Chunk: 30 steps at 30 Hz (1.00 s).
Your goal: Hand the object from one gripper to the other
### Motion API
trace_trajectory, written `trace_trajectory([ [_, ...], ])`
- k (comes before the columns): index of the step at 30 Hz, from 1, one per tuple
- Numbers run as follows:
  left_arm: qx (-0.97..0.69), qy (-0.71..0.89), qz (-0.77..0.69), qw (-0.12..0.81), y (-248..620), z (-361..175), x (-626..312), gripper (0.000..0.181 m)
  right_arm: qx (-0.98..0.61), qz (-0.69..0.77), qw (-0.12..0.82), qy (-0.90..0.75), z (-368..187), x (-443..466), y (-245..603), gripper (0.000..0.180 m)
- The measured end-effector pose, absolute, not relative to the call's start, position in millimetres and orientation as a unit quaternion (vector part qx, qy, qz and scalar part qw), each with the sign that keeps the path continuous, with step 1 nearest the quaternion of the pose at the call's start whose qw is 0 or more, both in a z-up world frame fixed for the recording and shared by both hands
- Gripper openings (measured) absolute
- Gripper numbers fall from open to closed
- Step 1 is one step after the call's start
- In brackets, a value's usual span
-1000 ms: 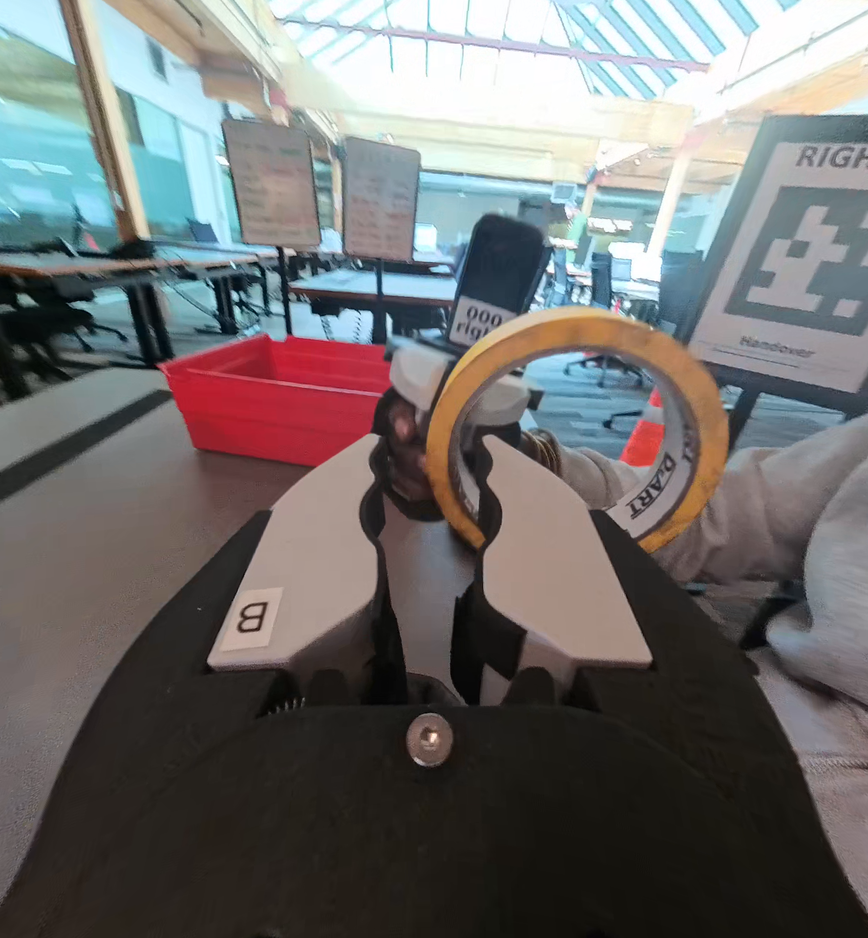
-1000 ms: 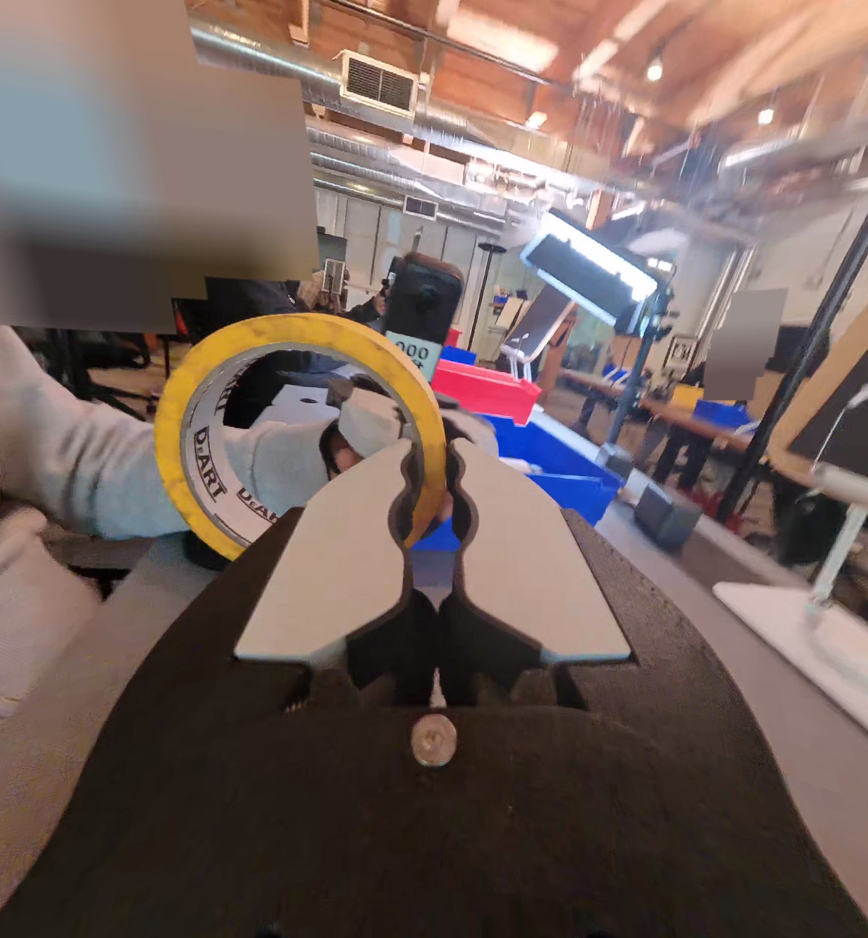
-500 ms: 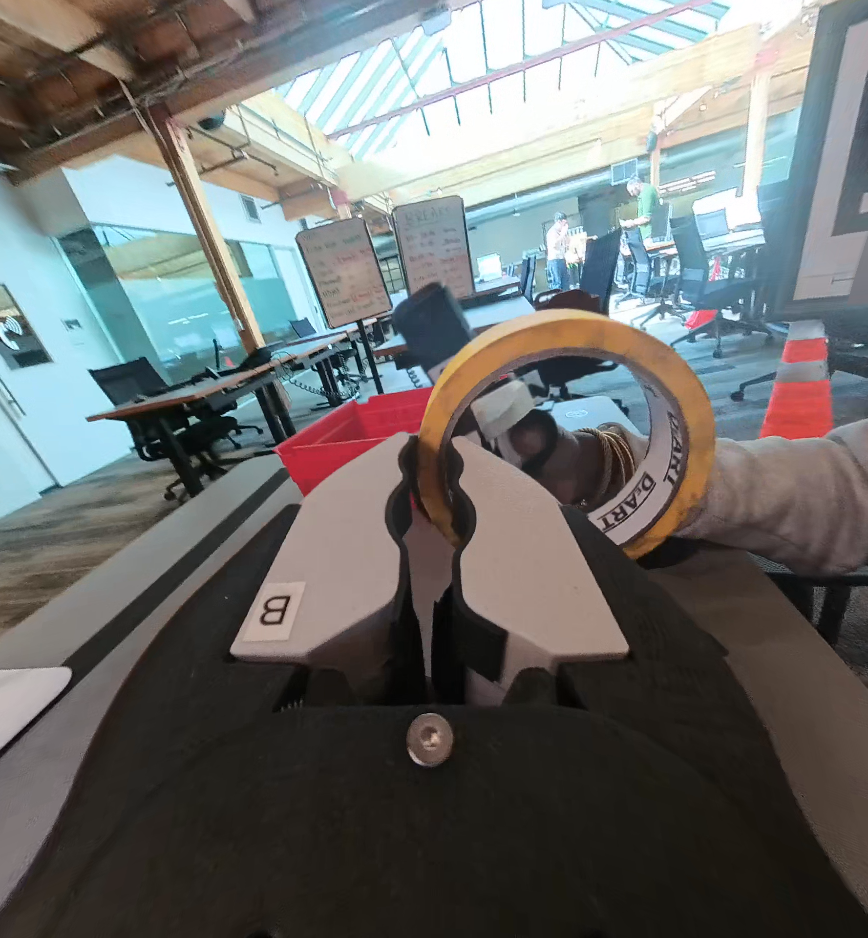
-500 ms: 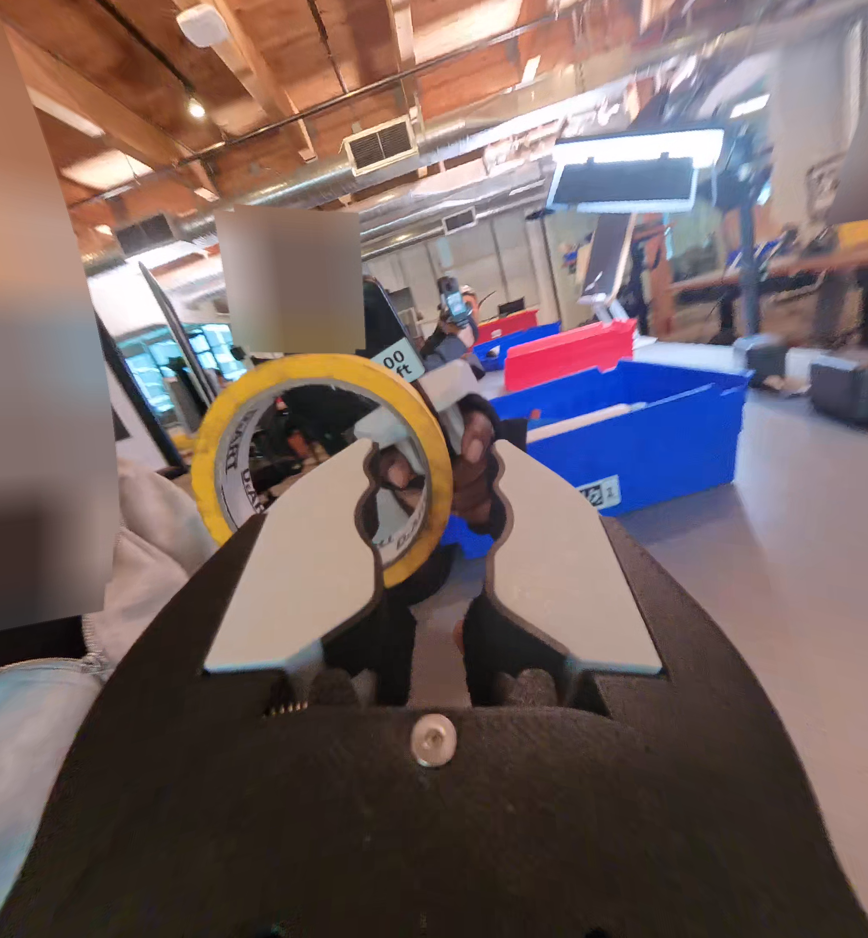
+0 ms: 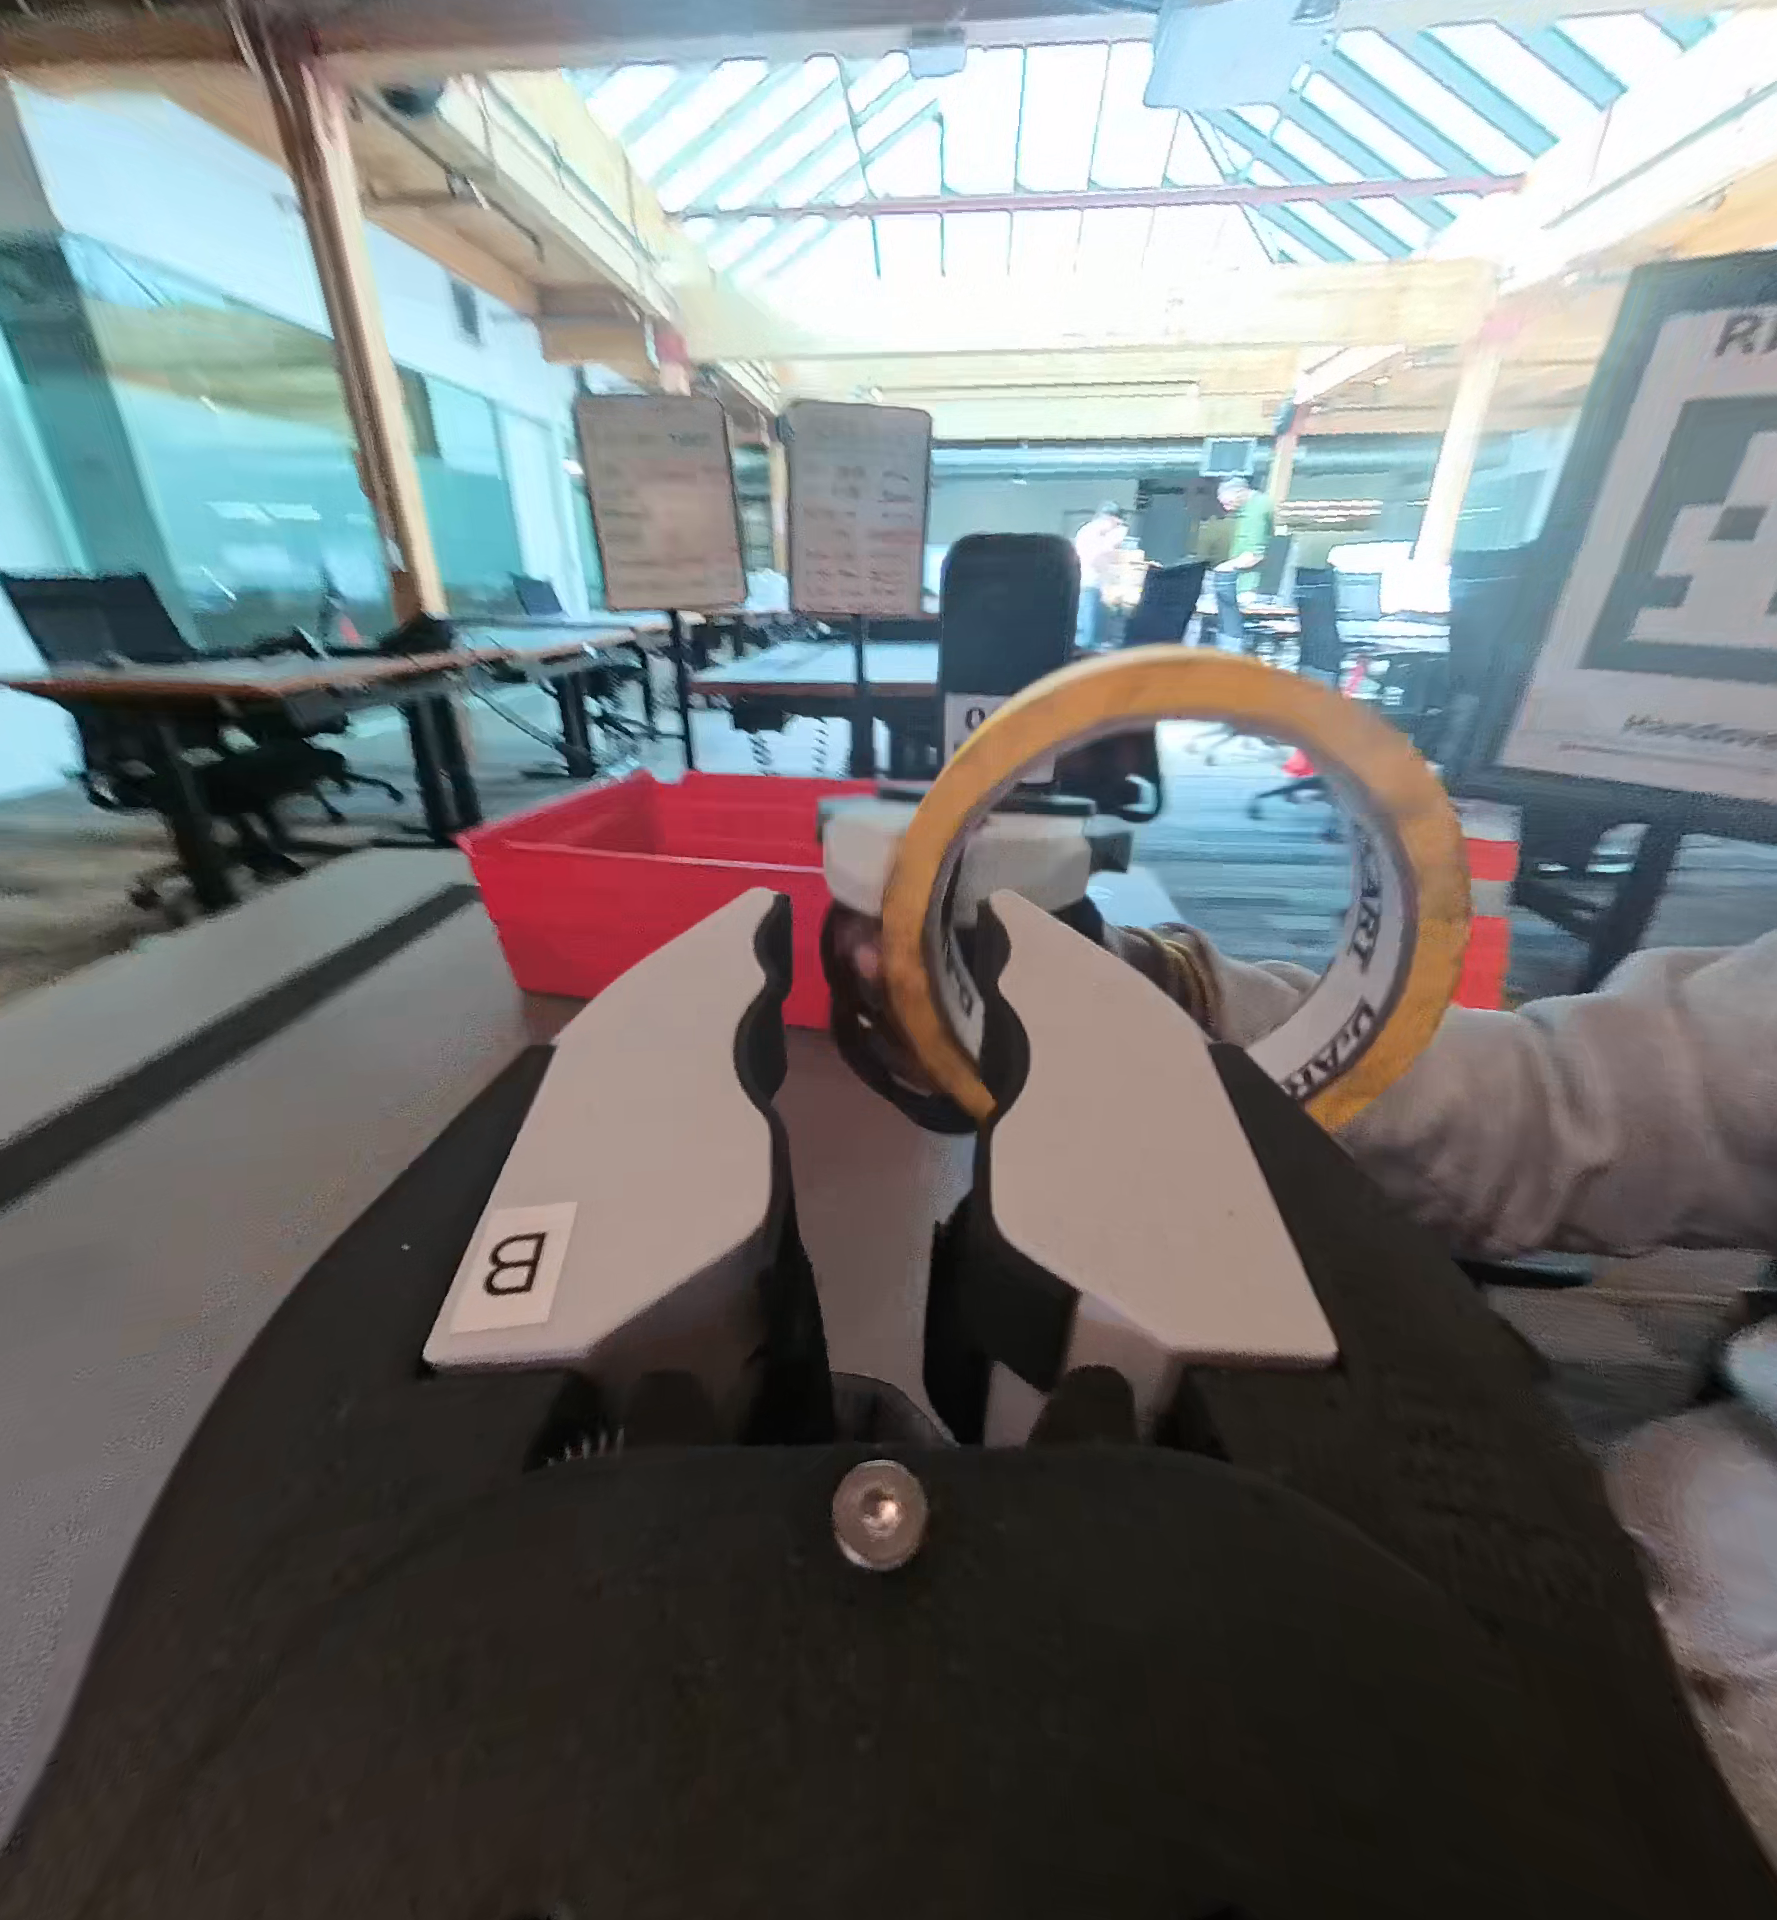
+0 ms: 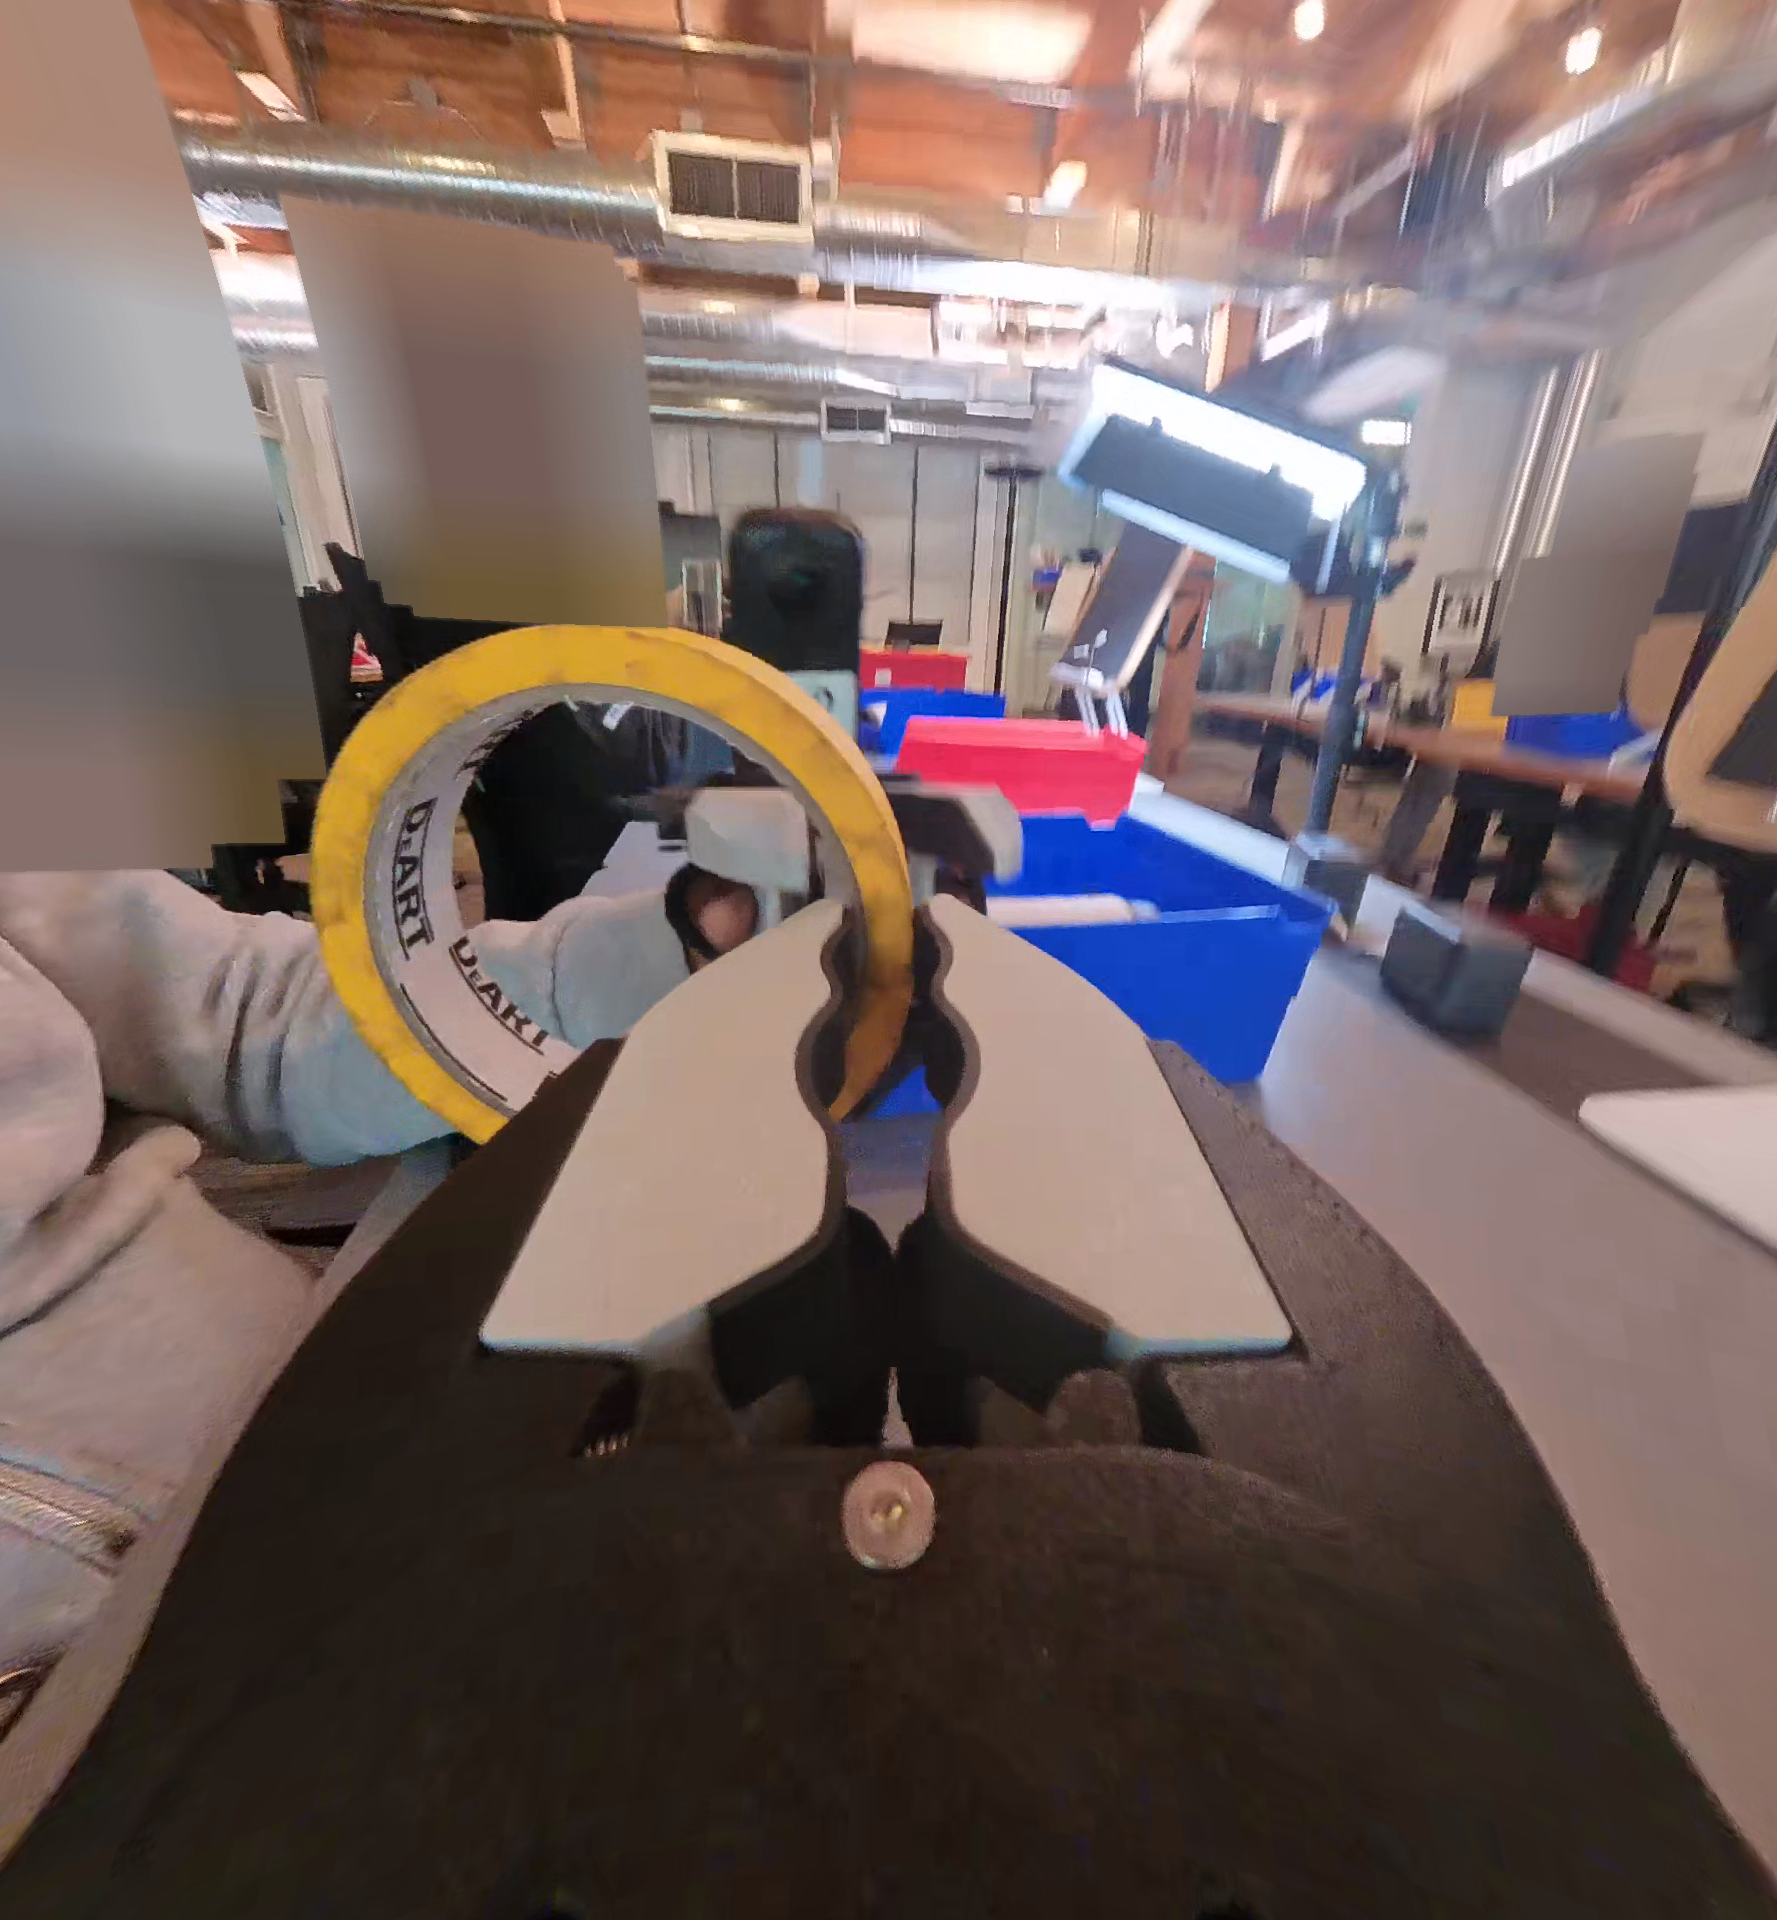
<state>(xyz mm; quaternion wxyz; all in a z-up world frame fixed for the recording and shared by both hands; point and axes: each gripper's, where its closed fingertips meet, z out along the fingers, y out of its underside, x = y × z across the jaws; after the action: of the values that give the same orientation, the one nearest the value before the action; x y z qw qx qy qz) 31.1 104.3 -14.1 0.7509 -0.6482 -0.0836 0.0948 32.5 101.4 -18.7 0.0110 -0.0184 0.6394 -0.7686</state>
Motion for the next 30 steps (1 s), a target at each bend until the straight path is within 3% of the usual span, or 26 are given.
trace_trajectory([
  [4,-0.676,-0.093,-0.005,0.731,114.8,-29.1,40.9,0.034,-0.066,-0.789,-0.037,0.610,-5.0,42.6,107.7,0.010],
  [7,-0.681,-0.072,-0.009,0.729,119.1,-31.4,47.6,0.012,-0.079,-0.782,-0.051,0.616,-6.2,46.0,105.2,0.010],
  [10,-0.671,-0.076,0.032,0.737,114.8,-24.5,41.5,0.010,-0.058,-0.779,-0.046,0.623,-5.6,43.7,103.1,0.013],
  [11,-0.664,-0.080,0.062,0.741,110.6,-20.5,36.5,0.009,-0.024,-0.780,-0.036,0.625,-4.1,37.3,103.1,0.021],
  [13,-0.641,-0.084,0.115,0.754,98.7,-8.4,28.8,0.010,0.092,-0.764,-0.015,0.638,-10.1,8.8,105.3,0.056],
  [16,-0.589,-0.081,0.175,0.785,78.4,15.7,26.0,0.009,0.236,-0.631,-0.019,0.738,-70.6,-29.6,108.6,0.106],
  [17,-0.575,-0.078,0.186,0.793,73.6,21.9,27.2,0.009,0.264,-0.576,-0.039,0.773,-95.6,-38.3,111.3,0.114],
  [21,-0.549,-0.077,0.207,0.806,63.7,32.6,28.3,0.009,0.282,-0.471,-0.139,0.824,-149.9,-57.4,107.9,0.110],
  [23,-0.546,-0.077,0.202,0.809,63.3,33.1,28.6,0.010,0.330,-0.409,-0.220,0.822,-172.7,-77.2,115.9,0.119],
  [24,-0.545,-0.077,0.200,0.811,63.5,33.2,28.7,0.010,0.341,-0.365,-0.237,0.833,-186.3,-80.2,121.0,0.114],
  [27,-0.548,-0.075,0.197,0.809,64.8,31.9,29.0,0.010,0.378,-0.346,-0.214,0.832,-194.7,-83.2,121.7,0.116],
  [30,-0.551,-0.077,0.194,0.808,66.0,30.4,28.2,0.010,0.434,-0.325,-0.174,0.822,-205.5,-88.2,135.6,0.147],
])
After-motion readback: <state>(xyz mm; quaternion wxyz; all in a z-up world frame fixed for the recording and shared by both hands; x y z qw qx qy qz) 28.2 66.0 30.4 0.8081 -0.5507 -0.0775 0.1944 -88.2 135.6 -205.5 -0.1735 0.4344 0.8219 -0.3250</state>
